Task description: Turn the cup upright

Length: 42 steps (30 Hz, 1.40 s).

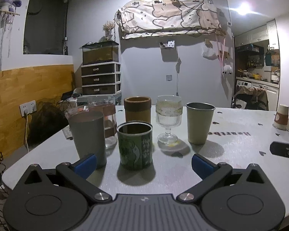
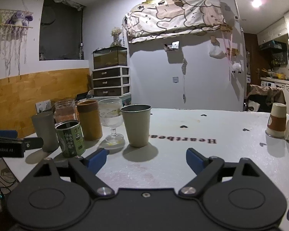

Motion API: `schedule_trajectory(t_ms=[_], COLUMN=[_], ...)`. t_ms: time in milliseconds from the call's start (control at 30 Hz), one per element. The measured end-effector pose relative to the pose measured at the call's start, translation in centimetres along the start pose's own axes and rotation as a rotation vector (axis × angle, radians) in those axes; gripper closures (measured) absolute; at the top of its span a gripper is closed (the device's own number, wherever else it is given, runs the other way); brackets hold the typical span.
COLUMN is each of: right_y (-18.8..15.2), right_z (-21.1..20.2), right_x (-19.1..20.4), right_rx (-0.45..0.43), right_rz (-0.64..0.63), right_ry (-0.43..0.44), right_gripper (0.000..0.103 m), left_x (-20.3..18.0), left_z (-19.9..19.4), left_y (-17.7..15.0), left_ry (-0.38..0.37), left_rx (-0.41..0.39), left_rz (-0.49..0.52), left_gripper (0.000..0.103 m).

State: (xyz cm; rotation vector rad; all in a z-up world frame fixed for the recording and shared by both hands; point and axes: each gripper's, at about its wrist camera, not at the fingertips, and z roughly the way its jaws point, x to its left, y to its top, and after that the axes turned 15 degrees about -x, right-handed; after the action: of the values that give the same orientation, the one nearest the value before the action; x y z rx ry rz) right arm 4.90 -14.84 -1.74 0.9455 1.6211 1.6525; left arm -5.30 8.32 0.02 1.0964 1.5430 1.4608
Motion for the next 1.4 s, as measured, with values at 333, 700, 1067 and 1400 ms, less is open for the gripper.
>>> schedule_trajectory(t_ms=[333,700,1067,1400], right_y=[-0.3,-0.5,-0.7,-0.7], right_z=[-0.1,-0.1,-0.3,-0.4], right_x=[0.5,0.5,0.8,0.8], right_rx=[0.020,0.021,0.020,0.018], right_rz=[-0.029,-0.029,-0.031,-0.030], right_ry=[-0.043,-0.041,-0.040,-0.042], right_gripper=[0.000,0.000,0.000,0.000], left_x=[-0.4,-0.2,-0.2,-0.1], left_z=[-1.9,-2.2,-1.9,-1.8], left_y=[-0.3,-0.3,-0.2,-0.2], left_ry=[-0.020,-0.016,-0.012,-0.010], left_rx=[-0.011,-0.010,0.001,0.002], left_rz=[-0.015,-0.014,-0.015,-0.015], left_gripper=[0.000,0.000,0.000,0.000])
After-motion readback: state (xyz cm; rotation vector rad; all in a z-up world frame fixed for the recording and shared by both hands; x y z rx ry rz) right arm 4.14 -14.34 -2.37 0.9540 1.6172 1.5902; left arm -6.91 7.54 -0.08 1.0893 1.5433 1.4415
